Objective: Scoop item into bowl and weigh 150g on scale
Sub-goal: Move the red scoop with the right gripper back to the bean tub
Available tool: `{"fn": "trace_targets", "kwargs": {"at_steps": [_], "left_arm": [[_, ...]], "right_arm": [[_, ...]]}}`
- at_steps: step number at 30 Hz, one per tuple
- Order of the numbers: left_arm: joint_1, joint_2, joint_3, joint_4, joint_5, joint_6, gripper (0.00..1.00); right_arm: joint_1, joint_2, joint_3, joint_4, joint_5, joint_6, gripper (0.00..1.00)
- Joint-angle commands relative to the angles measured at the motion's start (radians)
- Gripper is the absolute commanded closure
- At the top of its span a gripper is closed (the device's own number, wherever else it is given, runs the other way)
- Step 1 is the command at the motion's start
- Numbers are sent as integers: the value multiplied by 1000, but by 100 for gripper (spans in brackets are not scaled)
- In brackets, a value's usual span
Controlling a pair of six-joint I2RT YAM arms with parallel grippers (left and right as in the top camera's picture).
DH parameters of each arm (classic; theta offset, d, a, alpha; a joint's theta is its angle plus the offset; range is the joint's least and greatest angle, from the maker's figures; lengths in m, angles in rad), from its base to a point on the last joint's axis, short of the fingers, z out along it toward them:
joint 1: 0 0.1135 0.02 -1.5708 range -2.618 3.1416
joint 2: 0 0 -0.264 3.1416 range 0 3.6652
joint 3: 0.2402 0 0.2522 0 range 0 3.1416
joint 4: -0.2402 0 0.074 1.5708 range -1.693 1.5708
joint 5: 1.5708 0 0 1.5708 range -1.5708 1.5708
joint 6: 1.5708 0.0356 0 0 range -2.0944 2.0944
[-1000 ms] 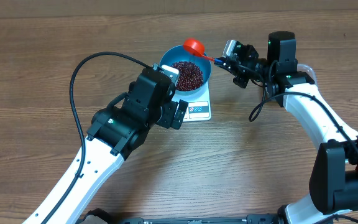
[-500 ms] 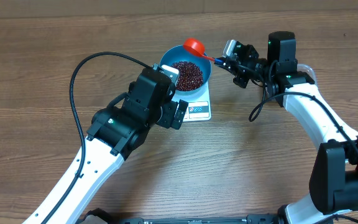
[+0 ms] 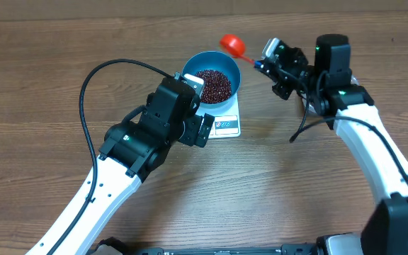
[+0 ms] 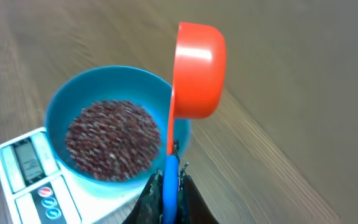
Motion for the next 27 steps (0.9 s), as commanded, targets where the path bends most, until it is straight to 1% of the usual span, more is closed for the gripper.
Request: {"fn": "trace_targets", "kwargs": {"at_steps": [1,7,11,13,16,20,25,27], "left_arm": [[3,-10,16,1,-8,4,1],[3,-10,16,1,-8,4,1],[3,-10,16,1,-8,4,1],[3,-10,16,1,-8,4,1],[3,-10,16,1,-8,4,0],[3,-10,16,1,-8,4,1],[3,-10,16,1,-8,4,1],[3,-10,16,1,-8,4,0]], "right_arm": [[0,-69,16,-39,226,101,96],[0,-126,16,-151,571,200,96],[0,-135,16,-249,736,227,96],[0,-135,16,-304,798,270,96],[0,-135,16,-375,841,314,96],[-23,-135,16,-426,845,373,96],[-112,-135,16,-465,841,483,96],[-154,-135,16,-484,832,503,96]]}}
